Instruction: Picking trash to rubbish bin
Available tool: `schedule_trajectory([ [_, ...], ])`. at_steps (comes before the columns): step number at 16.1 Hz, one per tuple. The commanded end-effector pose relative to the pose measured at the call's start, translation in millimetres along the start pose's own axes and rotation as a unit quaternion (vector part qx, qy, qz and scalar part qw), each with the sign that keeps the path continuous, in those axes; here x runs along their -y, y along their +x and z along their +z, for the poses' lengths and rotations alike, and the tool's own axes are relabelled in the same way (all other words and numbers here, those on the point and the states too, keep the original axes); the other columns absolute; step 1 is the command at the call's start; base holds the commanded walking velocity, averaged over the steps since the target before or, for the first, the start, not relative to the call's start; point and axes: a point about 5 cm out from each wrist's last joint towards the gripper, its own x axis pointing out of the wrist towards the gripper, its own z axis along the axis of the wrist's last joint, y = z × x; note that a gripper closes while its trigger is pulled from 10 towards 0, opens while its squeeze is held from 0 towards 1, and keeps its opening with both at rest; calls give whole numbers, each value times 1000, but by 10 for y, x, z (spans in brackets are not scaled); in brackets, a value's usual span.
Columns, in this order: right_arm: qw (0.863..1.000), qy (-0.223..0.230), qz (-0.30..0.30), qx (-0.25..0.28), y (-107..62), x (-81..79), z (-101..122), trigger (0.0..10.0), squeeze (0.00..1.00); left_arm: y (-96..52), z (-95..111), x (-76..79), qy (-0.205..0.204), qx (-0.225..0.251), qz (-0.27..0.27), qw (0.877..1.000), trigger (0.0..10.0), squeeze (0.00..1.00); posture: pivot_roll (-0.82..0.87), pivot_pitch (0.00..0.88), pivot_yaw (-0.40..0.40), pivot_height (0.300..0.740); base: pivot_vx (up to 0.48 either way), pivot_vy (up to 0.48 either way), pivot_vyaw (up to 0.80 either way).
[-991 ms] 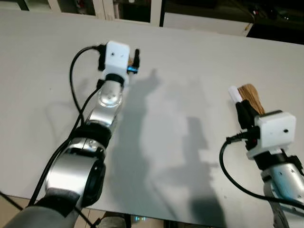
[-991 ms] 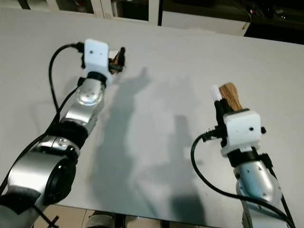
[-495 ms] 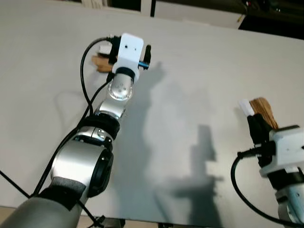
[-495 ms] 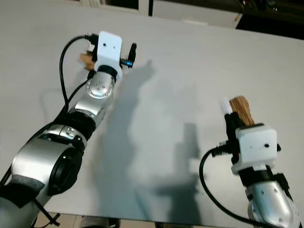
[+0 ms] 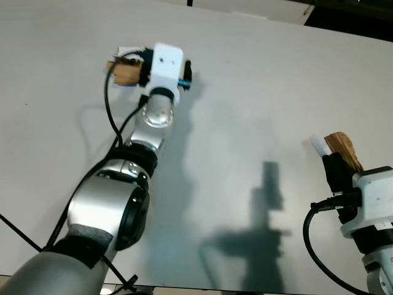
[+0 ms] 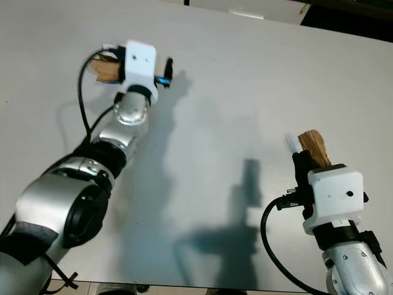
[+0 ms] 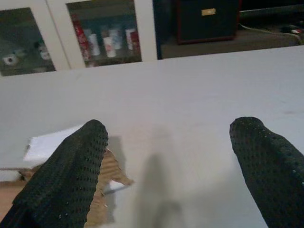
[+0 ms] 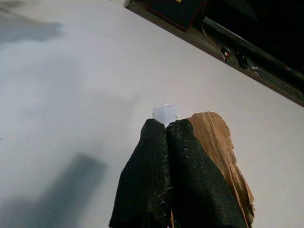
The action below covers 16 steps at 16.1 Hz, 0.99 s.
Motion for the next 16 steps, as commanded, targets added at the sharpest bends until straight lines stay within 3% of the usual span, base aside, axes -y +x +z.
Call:
schedule_trajectory([
  [1,1000,-8,-4,-5,-37,31,14,10000,0,16,34,2,0,1,10,1000,10000,0,-187,344,-128,740,0,0,0],
  [5,1000,6,2,0,42,-42,0,10000,0,31,23,-145,0,0,34,999,10000,0,-137,330,-116,740,0,0,0],
  [9,1000,19,0,19,231,-88,-29,10000,0,2,-41,-290,14,12,45,999,10000,0,-46,282,-85,740,0,0,0],
  [12,999,26,0,36,344,-100,-17,10000,0,2,-85,-541,48,3,77,996,10000,0,-2,263,-78,740,0,0,0],
  [16,999,29,-3,37,307,-95,-20,10000,0,22,-57,-556,60,0,80,995,10000,0,-30,281,-81,740,0,0,0],
])
